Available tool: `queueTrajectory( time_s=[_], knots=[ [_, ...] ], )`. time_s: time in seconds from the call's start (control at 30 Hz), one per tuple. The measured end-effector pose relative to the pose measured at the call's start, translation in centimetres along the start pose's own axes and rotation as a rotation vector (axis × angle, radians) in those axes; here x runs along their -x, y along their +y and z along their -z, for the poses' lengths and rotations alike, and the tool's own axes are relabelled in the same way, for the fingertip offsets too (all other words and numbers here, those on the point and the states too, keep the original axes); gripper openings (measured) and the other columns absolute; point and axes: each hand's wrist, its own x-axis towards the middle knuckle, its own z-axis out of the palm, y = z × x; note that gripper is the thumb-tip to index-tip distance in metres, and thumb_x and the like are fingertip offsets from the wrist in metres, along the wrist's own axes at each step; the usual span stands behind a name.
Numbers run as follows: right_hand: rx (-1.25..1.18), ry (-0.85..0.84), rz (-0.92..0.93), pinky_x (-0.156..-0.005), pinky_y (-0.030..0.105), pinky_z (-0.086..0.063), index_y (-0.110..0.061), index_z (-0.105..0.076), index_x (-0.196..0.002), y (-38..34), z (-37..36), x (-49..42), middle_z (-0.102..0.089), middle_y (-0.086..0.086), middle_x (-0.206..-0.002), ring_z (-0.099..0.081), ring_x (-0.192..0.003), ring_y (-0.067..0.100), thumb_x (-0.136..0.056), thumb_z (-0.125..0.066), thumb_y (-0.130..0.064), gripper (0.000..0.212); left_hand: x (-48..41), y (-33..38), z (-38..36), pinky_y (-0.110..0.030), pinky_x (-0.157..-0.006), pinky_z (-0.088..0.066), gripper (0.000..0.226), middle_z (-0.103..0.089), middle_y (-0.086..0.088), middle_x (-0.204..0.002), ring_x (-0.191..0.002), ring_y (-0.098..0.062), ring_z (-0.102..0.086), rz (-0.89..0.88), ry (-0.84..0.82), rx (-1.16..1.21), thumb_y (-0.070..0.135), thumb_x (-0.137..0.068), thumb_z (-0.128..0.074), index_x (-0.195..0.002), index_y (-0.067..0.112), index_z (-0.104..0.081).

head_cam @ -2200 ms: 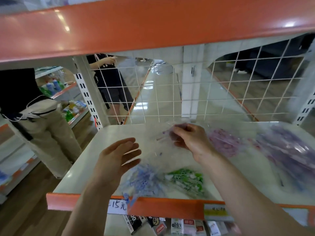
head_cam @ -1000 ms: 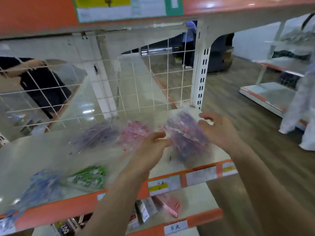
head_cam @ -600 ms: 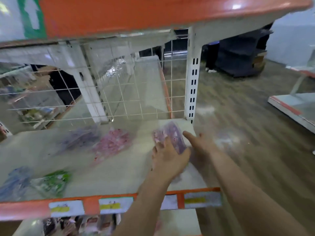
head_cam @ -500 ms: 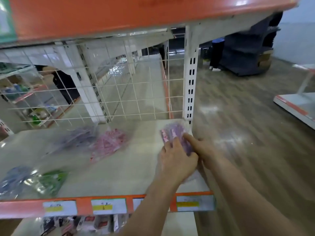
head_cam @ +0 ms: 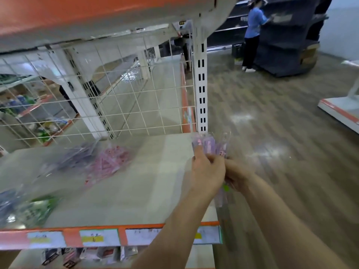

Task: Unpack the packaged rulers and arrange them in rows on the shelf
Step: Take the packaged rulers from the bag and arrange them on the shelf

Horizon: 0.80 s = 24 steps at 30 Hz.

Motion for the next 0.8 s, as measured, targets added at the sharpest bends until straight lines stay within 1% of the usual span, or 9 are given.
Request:
queueTrajectory(
  time_s=[0.13, 0.17, 0.27, 0.33, 0.43, 0.5, 0.6, 0.73, 0.8],
  knots=[
    [-0.007, -0.047, 0.008, -0.036, 0.018, -0.044, 0.001, -0.064, -0.094, -0.1, 1.2, 0.6, -0.064, 0.007, -0.051, -0.059, -0.040, 0.012, -0.090, -0.057, -0.005, 0.010, -0.2, 0.6, -0.1, -0.013, -0.057, -0.052, 0.030, -0.056, 0.003, -0.079, -0.056, 0.004, -0.060, 0.046, -0.043, 0.108, 0.021, -0.092, -0.040, -0.121, 0.016, -0.045],
    [-0.001, -0.050, -0.003, -0.034, 0.016, -0.041, 0.000, -0.063, -0.089, 0.0, 1.5, 0.8, -0.061, 0.005, -0.045, -0.057, -0.035, 0.010, -0.091, -0.055, -0.004, 0.009, 0.0, 0.4, -0.3, -0.010, -0.060, -0.049, 0.027, -0.056, 0.007, -0.080, -0.057, 0.007, -0.058, 0.035, -0.058, 0.072, 0.024, -0.094, -0.038, -0.119, 0.018, -0.046],
    [-0.011, -0.016, -0.017, -0.033, 0.014, -0.039, -0.003, -0.062, -0.084, 0.5, 1.9, 0.8, -0.062, 0.006, -0.048, -0.058, -0.037, 0.010, -0.091, -0.054, 0.000, 0.011, 0.3, -0.6, -0.7, -0.035, -0.098, -0.046, 0.062, -0.059, -0.004, -0.124, -0.109, -0.017, -0.058, -0.051, -0.137, -0.121, 0.041, -0.078, -0.034, -0.136, 0.023, -0.044],
    [-0.008, -0.024, -0.027, -0.037, 0.017, -0.044, -0.001, -0.064, -0.091, 0.4, 1.8, 1.2, -0.066, 0.009, -0.056, -0.062, -0.042, 0.013, -0.088, -0.059, -0.002, 0.007, 0.0, -1.3, -0.4, -0.038, -0.108, -0.037, 0.056, -0.048, -0.004, -0.141, -0.126, -0.022, -0.047, -0.122, -0.171, -0.254, 0.036, -0.086, -0.038, -0.140, 0.021, -0.042],
    [0.026, 0.008, -0.034, -0.053, 0.029, -0.055, 0.002, -0.067, -0.099, 0.3, 2.3, 1.2, -0.071, 0.019, -0.073, -0.067, -0.057, 0.024, -0.079, -0.071, -0.011, 0.024, -0.7, -2.6, 1.9, -0.036, -0.113, -0.027, 0.048, -0.050, -0.002, -0.140, -0.131, -0.018, -0.042, -0.317, -0.013, -0.473, 0.028, -0.090, -0.037, -0.135, 0.017, -0.051],
    [0.137, 0.068, -0.002, -0.057, 0.031, -0.054, 0.004, -0.070, -0.090, -0.5, 2.3, 1.6, -0.068, 0.028, -0.079, -0.064, -0.057, 0.028, -0.070, -0.079, -0.018, 0.031, -2.2, -3.6, 4.8, -0.042, -0.117, -0.015, 0.052, -0.051, -0.003, -0.137, -0.137, -0.019, -0.034, -0.414, 0.138, -0.635, 0.028, -0.084, -0.032, -0.127, 0.015, -0.057],
    [0.275, 0.059, 0.100, -0.040, 0.021, -0.044, 0.004, -0.068, -0.075, -2.8, 1.0, 2.7, -0.064, 0.018, -0.058, -0.055, -0.037, 0.018, -0.073, -0.077, -0.015, 0.021, -5.5, -5.3, 10.4, -0.048, -0.116, 0.003, 0.044, -0.037, -0.001, -0.148, -0.147, -0.019, -0.009, -0.313, 0.196, -0.996, 0.027, -0.093, -0.038, -0.134, 0.016, -0.049],
    [0.595, 0.125, 0.372, -0.043, 0.012, -0.038, -0.007, -0.066, -0.075, -5.5, -4.0, 4.1, -0.062, 0.005, -0.066, -0.052, -0.050, 0.011, -0.077, -0.074, -0.011, 0.009, -8.4, -7.0, 16.1, -0.057, -0.113, 0.010, 0.052, -0.025, -0.005, -0.154, -0.147, -0.025, 0.001, -0.257, 0.150, -1.375, 0.046, -0.095, -0.031, -0.141, 0.022, -0.037],
    [0.861, 0.181, 0.473, -0.046, 0.012, -0.035, -0.020, -0.052, -0.073, -5.7, -6.9, 4.0, -0.054, -0.004, -0.068, -0.051, -0.059, 0.012, -0.077, -0.071, -0.015, 0.020, -9.7, -7.7, 18.3, -0.060, -0.111, 0.012, 0.056, -0.023, -0.005, -0.156, -0.148, -0.026, 0.001, -0.222, 0.102, -1.427, 0.052, -0.095, -0.025, -0.143, 0.026, -0.034]
  ],
)
